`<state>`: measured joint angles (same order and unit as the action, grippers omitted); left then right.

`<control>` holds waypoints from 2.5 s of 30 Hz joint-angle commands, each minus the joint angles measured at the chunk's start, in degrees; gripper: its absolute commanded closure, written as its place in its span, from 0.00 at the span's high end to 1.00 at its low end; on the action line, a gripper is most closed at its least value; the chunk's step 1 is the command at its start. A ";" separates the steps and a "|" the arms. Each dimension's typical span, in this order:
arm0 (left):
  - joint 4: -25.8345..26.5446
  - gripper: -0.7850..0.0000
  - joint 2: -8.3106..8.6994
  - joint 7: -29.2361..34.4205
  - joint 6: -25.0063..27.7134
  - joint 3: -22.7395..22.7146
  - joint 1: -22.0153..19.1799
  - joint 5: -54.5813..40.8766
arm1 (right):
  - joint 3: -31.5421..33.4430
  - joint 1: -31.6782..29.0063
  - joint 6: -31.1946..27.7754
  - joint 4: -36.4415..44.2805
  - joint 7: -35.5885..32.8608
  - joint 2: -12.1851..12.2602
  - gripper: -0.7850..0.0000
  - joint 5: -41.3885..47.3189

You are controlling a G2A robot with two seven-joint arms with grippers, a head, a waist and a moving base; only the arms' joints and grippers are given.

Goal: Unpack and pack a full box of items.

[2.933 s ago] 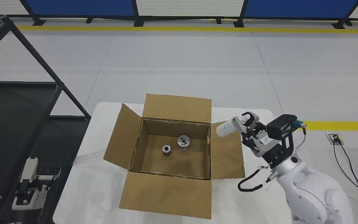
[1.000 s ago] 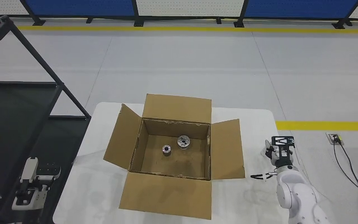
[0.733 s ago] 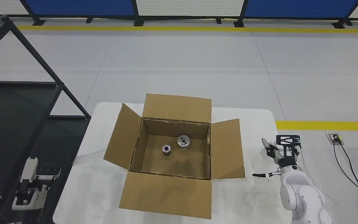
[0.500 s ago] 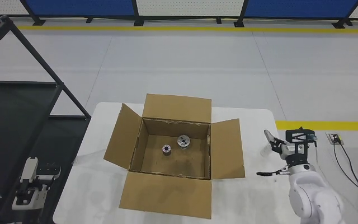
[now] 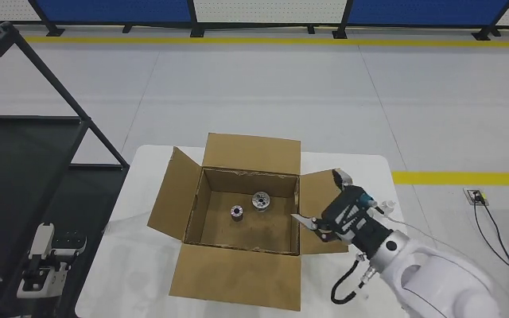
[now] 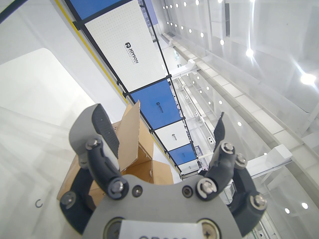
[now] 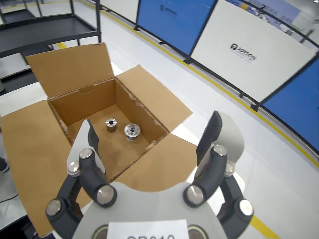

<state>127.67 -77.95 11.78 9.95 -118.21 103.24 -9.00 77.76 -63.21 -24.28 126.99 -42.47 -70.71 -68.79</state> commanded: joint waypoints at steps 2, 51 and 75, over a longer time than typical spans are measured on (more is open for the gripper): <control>0.00 1.00 0.00 0.00 0.00 0.00 0.00 0.00 | -7.94 6.82 0.31 -4.93 -5.66 -0.63 1.00 -0.04; 0.00 1.00 0.00 0.00 0.00 0.00 0.00 0.00 | -48.36 49.68 9.53 -75.76 -8.20 -20.01 1.00 21.97; 0.00 1.00 0.00 0.00 0.00 0.00 0.00 0.00 | -52.63 55.71 4.42 -106.25 -0.84 -32.46 0.54 26.71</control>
<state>127.67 -77.95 11.78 9.95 -118.21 103.24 -9.00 25.11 -7.56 -19.71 21.44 -43.45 -102.89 -42.13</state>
